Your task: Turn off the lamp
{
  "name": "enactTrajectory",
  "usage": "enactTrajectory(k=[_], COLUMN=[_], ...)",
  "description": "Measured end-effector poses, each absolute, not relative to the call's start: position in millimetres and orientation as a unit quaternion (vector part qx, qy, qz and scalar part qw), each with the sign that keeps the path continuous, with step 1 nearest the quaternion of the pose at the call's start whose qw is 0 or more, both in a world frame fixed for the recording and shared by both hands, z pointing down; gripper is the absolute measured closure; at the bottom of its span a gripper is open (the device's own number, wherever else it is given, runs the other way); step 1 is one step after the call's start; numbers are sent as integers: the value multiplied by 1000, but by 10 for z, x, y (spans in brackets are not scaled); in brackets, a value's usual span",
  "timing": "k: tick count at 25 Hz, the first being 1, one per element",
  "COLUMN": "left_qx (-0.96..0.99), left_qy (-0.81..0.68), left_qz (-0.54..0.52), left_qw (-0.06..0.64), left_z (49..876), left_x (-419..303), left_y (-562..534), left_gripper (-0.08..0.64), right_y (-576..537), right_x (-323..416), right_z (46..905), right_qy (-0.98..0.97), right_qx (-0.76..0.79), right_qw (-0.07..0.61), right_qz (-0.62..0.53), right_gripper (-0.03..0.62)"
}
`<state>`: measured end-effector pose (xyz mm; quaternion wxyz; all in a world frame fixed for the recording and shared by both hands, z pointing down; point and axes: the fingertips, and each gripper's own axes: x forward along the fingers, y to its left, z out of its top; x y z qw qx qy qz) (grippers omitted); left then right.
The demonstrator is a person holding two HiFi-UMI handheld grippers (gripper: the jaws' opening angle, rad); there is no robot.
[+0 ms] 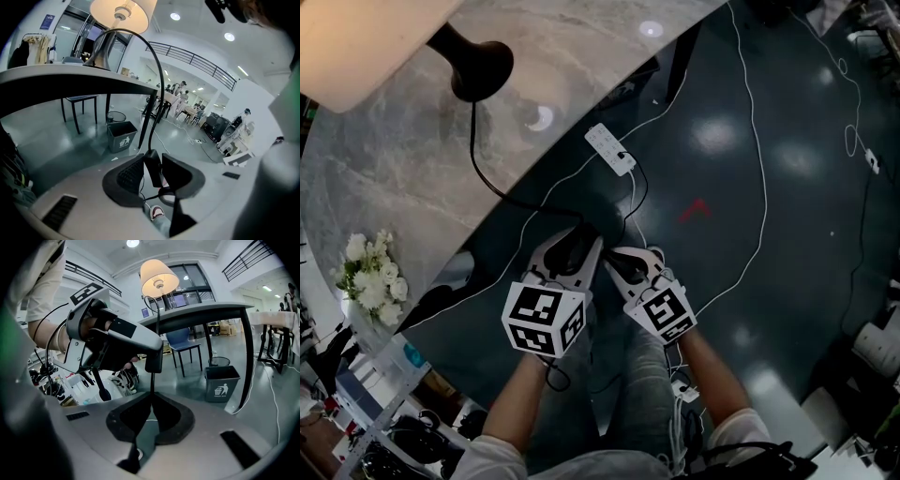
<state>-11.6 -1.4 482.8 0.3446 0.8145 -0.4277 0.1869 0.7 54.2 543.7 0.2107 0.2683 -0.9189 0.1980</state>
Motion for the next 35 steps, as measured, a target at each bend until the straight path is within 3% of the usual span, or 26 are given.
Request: enactTrajectory(k=[12,15,35], left_qx=[809,807,808], left_qy=[-436,-437,-435], left_qz=[175,163,159], left_qw=[354,362,363], left_z=[4814,4789,4856], left_x=[-134,-136,-183], left_y=[-1,-2,12], left_gripper=[445,479,477], right_y=[575,587,574], right_x=[-11,-51,-85], right_z=[5434,5430,5520], right_qy=[-922,-923,-920], right_qx=[258,254,256], right_qw=[214,214,216], right_qz=[194,194,201], right_gripper=[577,577,577])
